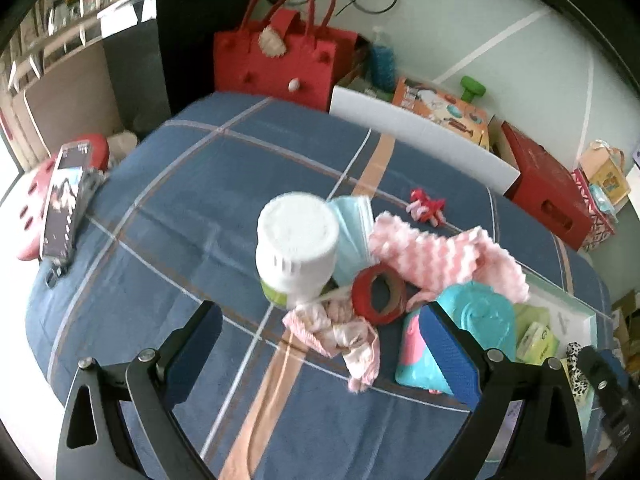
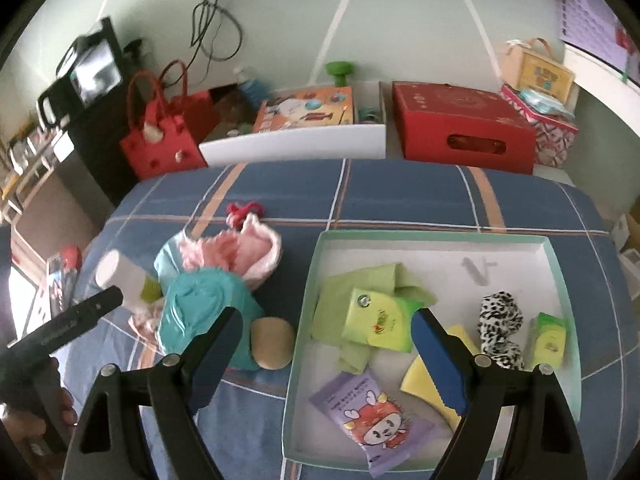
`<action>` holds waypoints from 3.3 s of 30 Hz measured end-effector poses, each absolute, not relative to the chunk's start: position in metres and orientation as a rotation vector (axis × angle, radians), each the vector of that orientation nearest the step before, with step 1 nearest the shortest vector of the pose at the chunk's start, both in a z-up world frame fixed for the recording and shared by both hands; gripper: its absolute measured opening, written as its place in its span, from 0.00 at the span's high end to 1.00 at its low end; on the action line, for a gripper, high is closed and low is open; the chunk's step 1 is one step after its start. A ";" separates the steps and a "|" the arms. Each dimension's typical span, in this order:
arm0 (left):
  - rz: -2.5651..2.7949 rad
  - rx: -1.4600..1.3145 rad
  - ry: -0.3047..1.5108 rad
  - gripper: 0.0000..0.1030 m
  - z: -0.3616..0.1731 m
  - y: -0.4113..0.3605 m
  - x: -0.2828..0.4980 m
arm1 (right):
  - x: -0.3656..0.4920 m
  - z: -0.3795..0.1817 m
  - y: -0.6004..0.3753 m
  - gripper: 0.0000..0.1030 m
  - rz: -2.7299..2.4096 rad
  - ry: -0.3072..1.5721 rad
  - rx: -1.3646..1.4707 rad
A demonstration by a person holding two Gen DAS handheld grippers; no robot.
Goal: Organize soft objects
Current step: 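Withdraw both open tools from the tray back toward the pile, then grasp the pink baby cloth with the left tool while the right tool grasps the beige round puff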
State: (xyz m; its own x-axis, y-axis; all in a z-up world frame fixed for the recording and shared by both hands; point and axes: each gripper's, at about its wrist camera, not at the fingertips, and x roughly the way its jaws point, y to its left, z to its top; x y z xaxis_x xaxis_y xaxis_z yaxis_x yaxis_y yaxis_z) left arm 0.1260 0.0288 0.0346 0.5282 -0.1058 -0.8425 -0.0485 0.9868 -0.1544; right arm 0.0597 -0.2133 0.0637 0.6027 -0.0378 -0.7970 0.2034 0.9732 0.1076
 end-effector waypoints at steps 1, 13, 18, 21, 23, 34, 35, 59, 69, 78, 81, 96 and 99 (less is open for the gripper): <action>-0.029 -0.176 1.021 0.04 0.032 0.030 0.126 | 0.061 0.061 -0.211 0.14 -0.140 0.919 0.185; -0.051 -0.204 1.131 0.04 -0.003 0.028 0.131 | 0.069 0.032 -0.202 0.14 -0.086 1.021 0.168; -0.023 -0.222 1.155 0.04 -0.013 0.031 0.133 | 0.071 0.018 -0.192 0.17 -0.049 1.074 0.128; -0.034 -0.257 1.182 0.05 -0.021 0.034 0.136 | 0.073 0.013 -0.183 0.27 -0.017 1.091 0.091; -0.028 -0.267 1.188 0.05 -0.024 0.034 0.137 | 0.074 0.009 -0.179 0.37 0.006 1.100 0.078; -0.034 -0.303 1.224 0.12 -0.036 0.035 0.142 | 0.074 0.000 -0.157 0.62 0.086 1.107 -0.037; -0.038 -0.306 1.224 0.14 -0.036 0.035 0.142 | 0.074 -0.001 -0.156 0.62 0.093 1.108 -0.043; -0.066 -0.346 1.243 0.24 -0.045 0.036 0.146 | 0.084 -0.016 -0.141 0.77 0.089 1.111 -0.169; -0.089 -0.364 1.250 0.66 -0.050 0.036 0.148 | 0.086 -0.010 -0.145 0.85 0.059 1.091 -0.148; -0.126 -0.383 1.204 0.85 -0.041 0.035 0.145 | 0.080 0.004 -0.154 0.85 0.052 1.051 -0.098; -0.135 -0.390 1.181 0.87 -0.034 0.038 0.142 | 0.076 0.012 -0.154 0.85 0.046 1.028 -0.090; -0.210 -0.375 0.939 0.88 0.045 0.046 0.108 | 0.055 0.057 -0.179 0.85 -0.014 0.894 -0.015; -0.235 -0.338 0.879 0.88 0.064 0.036 0.103 | 0.051 0.063 -0.188 0.85 -0.043 0.871 -0.003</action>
